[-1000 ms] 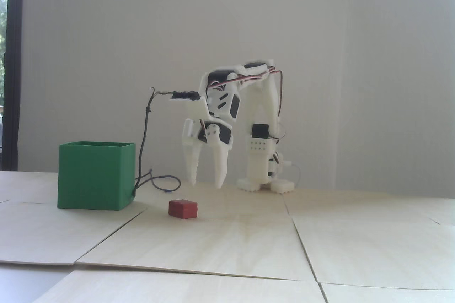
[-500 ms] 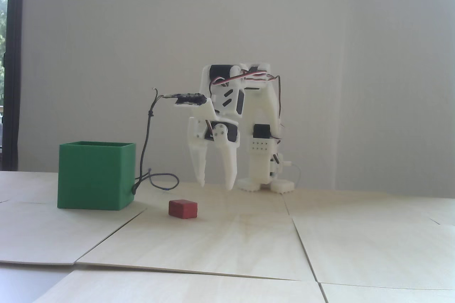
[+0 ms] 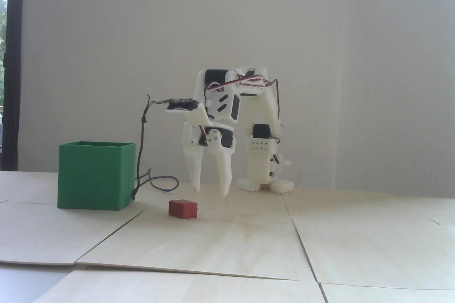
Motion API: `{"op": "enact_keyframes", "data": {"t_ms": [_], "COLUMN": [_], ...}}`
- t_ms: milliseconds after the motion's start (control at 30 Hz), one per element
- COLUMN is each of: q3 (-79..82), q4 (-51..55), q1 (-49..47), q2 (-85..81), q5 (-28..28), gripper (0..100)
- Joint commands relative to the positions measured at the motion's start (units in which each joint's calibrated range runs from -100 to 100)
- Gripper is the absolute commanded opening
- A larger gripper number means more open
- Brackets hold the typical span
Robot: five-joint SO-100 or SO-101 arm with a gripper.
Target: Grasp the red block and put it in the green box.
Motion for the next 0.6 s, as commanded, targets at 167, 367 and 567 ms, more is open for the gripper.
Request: {"op": "enact_keyframes", "data": {"t_ms": [167,367,567], "q3": [-8.29,-8.47,-8.56], "q4": [2.49,9.15,7.88], "q1": [0.53,0.13,0.37], "q2": [1.21,0.74,0.74], "q5": [-0.75,-3.14,-2.72], "gripper": [22,22,21]}}
